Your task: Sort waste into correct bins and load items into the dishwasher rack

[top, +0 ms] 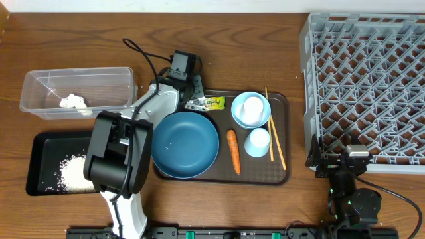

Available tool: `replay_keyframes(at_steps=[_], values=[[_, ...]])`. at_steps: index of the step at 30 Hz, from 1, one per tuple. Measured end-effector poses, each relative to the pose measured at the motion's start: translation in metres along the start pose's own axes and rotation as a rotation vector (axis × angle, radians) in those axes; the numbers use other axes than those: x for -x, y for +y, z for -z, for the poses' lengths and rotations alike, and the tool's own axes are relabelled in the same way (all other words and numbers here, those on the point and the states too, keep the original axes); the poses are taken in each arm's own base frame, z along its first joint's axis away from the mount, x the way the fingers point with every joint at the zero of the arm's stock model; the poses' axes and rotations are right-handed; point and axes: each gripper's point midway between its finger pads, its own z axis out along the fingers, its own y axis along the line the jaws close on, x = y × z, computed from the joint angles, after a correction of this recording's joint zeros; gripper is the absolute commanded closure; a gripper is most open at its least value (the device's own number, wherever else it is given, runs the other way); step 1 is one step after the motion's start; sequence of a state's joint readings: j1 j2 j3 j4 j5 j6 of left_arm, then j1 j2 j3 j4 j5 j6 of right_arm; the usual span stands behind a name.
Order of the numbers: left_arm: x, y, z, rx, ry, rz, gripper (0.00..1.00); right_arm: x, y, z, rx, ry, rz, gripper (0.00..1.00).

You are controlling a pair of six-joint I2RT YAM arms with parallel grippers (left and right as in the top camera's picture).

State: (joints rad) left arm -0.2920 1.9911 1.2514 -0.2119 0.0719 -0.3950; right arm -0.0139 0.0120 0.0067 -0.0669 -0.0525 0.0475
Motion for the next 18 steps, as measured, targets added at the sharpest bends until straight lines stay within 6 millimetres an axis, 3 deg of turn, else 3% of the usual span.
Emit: replay_keyframes(at_steps=[4,9,18], values=[[0.0000,-0.0002,0.0000,-0.001,0.000,-0.003,0.81,0.0001,0.0000,0.0000,0.000,0.000,0.000,0.01],[-0.0002,-0.0004,0.0000,-0.002,0.001,0.000,0.94,0.0000,0.0000,0.0000,0.000,0.000,0.000,0.01],[-0.0013,-0.0051,0.0014,-0.029,0.010,-0.003,0.94,0.0001,0.0000,0.0000,0.000,0.000,0.000,0.01]])
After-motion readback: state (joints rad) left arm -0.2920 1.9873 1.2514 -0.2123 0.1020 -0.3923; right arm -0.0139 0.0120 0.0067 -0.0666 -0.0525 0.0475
